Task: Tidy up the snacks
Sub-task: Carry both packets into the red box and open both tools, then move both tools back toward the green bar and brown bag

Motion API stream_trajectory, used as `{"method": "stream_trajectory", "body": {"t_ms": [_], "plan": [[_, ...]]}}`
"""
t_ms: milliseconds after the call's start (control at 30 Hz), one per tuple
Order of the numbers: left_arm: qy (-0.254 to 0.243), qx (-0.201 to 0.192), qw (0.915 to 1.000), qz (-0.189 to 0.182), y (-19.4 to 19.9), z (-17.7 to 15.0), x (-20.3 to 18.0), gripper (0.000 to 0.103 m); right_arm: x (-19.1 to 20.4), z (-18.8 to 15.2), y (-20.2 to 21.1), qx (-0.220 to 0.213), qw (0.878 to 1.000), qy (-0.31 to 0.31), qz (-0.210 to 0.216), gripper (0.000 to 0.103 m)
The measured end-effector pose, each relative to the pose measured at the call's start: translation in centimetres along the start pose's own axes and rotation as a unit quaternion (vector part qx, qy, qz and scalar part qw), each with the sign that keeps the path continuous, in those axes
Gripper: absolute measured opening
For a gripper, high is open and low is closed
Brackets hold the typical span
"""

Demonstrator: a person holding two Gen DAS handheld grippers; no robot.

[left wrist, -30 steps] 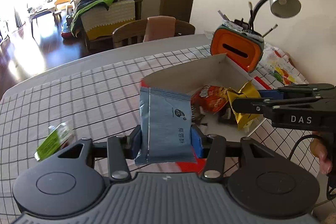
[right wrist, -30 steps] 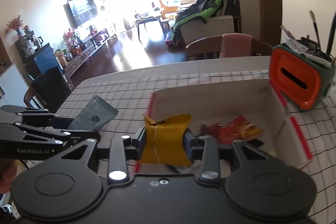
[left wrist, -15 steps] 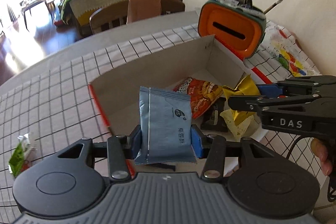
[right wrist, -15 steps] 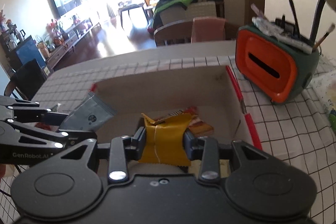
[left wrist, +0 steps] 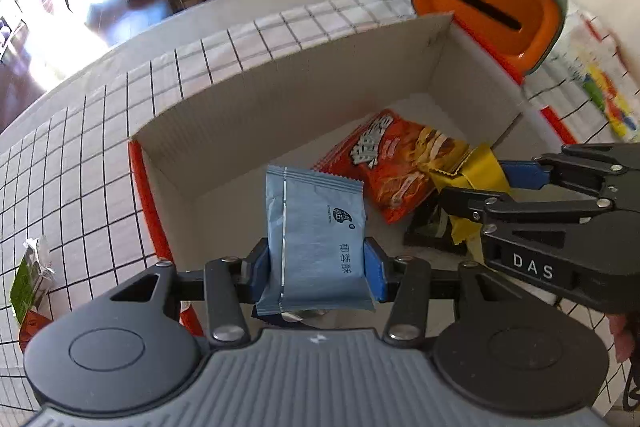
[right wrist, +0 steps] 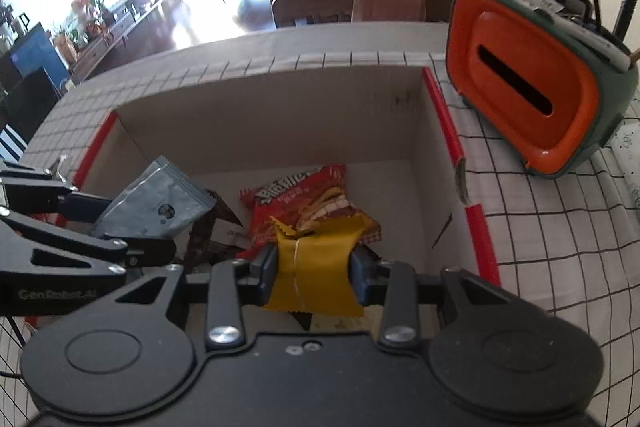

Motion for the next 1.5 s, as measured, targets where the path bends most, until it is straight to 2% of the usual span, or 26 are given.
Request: {"method": "stream_trajectory", "body": {"t_ms": [267, 500, 600, 833, 1267, 1500], "plan": [[0.033, 0.034, 0.9989, -0.003, -1.9, 0.1, 1.4, 0.048, 0.2, 0.2, -0.8, 0.017, 1.000, 0.019, -0.007, 0.037], [0.035, 0.026, 0.9989, -0.015, -1.5, 0.1, 1.5, 0.047, 0.1, 0.1, -0.4, 0.021, 1.000, 0.013, -0.010, 0.037], [0.032, 0.017, 0.9991, -0.020, -1.0, -0.2, 1.3, 0.051, 0.1, 0.2, 0.1, 0.016, 1.000, 0.012, -0.008, 0.037], [0.027, -0.014, 0.9988, -0.039, 1.1, -0.7, 0.9, 0.059, -0.1, -0.2, 1.7, 0.007, 1.000, 0.004, -0.007, 0.037], [-0.007, -0.085, 0.9946, -0.058, 6.6, -2.7, 0.0, 0.061, 0.2, -0.4, 7.0, -0.035, 0.999, -0.007, 0.017, 0.038], [-0.014, -0.134, 0.9896, -0.051, 10.1, -4.5, 0.5, 0.061, 1.5, -0.8, 10.4, -0.067, 0.997, -0.003, 0.035, 0.039]]}}
Point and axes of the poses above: each gripper's, at about its wrist camera, not at the fingertips, and y roughly against the way its jaws point, x to its left, z to its top, the point moved 2 cm from there along -y, roughly the way its jaws point, and after that the axes turned 15 degrees about -z, right-handed, at the moved point
